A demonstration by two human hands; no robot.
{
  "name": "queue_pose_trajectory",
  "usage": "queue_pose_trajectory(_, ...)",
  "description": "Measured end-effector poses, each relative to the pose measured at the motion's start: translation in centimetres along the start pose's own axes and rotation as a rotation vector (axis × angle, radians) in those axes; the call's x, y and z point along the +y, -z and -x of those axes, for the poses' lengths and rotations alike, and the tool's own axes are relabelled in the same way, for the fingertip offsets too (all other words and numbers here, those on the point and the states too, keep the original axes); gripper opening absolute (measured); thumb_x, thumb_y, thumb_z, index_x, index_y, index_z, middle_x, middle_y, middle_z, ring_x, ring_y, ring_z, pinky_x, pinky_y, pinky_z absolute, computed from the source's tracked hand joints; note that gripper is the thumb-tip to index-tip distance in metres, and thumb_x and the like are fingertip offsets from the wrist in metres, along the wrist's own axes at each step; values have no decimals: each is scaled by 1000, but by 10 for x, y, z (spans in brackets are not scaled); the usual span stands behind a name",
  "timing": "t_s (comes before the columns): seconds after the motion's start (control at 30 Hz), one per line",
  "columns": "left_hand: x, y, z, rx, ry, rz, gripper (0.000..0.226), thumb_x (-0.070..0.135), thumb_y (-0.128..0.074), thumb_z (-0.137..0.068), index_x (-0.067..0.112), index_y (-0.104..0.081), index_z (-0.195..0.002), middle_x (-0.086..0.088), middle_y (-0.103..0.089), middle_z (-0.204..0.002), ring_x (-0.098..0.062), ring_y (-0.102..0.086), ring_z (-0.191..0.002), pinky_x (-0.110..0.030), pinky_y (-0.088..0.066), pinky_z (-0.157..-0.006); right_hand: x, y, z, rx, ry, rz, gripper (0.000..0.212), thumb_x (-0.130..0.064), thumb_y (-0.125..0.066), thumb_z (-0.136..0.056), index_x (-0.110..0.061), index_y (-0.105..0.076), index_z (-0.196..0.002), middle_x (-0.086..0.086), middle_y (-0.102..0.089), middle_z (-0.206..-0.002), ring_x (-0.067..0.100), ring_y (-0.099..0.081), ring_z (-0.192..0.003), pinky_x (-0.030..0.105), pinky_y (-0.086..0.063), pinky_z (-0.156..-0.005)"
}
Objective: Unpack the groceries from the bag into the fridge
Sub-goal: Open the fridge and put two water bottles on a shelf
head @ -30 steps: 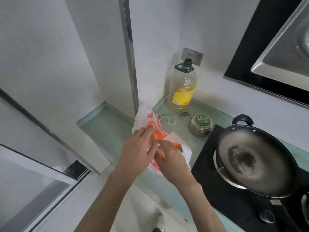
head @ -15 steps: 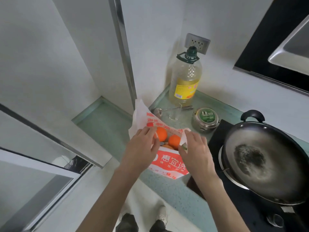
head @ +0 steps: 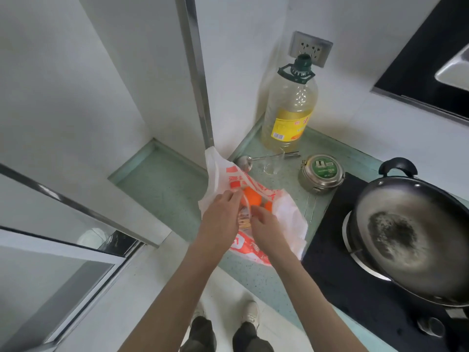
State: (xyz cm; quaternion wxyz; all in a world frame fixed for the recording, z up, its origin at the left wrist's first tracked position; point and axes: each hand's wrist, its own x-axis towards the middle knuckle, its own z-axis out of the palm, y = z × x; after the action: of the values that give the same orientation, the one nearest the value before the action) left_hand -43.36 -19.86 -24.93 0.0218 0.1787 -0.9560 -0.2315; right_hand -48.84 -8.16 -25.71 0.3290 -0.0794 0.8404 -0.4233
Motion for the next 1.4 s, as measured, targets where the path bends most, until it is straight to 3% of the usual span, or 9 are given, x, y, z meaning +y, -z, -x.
queue_pose_trajectory(0.13,-12,-3,7,-4,53,-133,36,11,-53,-100,18,-52,-135,0,-57,-125,-21,-55,-112,-27,-45,-77,25,20,-9,166,55,446,28,-33,-43,-98,-26,-56,-122,0,-64,-121,26,-61,-106,47,-53,-90)
queue_pose_trajectory(0.23,-14,-4,12,21,84,-129,25,24,-46,-106,19,-53,-129,1,-59,-122,-18,-55,-107,-30,-54,-83,36,43,-12,222,67,681,39,-47,-47,-95,-27,-54,-128,-1,-64,-125,24,-61,-109,47,-54,-92)
queue_pose_trajectory(0.47,-24,-6,18,11,138,-62,47,41,-55,-101,21,-41,-141,3,-61,-120,-16,-61,-105,-32,-58,-83,38,76,-11,181,-9,941,80,-70,-52,-89,-23,-35,-152,3,-55,-143,27,-56,-127,43,-49,-100)
queue_pose_trajectory(0.77,-23,0,25,100,203,-96,37,48,-65,-94,16,-57,-112,-1,-59,-109,-17,-60,-102,-28,-56,-83,1,40,-32,-28,339,623,25,-36,-56,-99,-26,-65,-120,-6,-66,-118,20,-63,-110,36,-50,-85)
queue_pose_trajectory(0.97,-16,3,24,105,190,-33,35,38,-75,-90,11,-61,-107,-2,-54,-108,-19,-62,-97,-29,-56,-85,-20,-2,-83,30,296,681,26,-40,-48,-105,-23,-66,-100,-4,-70,-97,15,-68,-88,30,-54,-78)
queue_pose_trajectory(1.07,-12,1,24,128,186,-15,34,36,-77,-89,12,-61,-107,-2,-55,-105,-19,-64,-94,-30,-57,-84,-25,-7,-96,52,263,729,26,-37,-52,-102,-20,-65,-116,1,-71,-110,20,-68,-95,29,-45,-71)
queue_pose_trajectory(1.2,-10,-1,27,161,203,19,30,37,-76,-89,13,-60,-100,0,-55,-98,-19,-62,-88,-32,-56,-79,-25,-12,-102,-15,181,725,37,-47,-54,-100,-19,-64,-122,4,-69,-118,26,-64,-109,33,-44,-81)
queue_pose_trajectory(1.3,-10,-3,28,181,242,44,28,36,-77,-88,13,-63,-97,1,-56,-96,-20,-60,-86,-32,-55,-77,-20,-21,-103,24,163,654,40,-48,-62,-94,-21,-61,-122,5,-68,-122,31,-62,-117,50,-52,-99)
queue_pose_trajectory(1.4,-7,-3,28,219,279,90,26,34,-80,-86,12,-69,-95,2,-57,-93,-18,-59,-82,-28,-54,-77,-13,-23,-105,21,165,569,29,-42,-64,-92,-19,-63,-108,8,-70,-109,32,-65,-109,50,-55,-94)
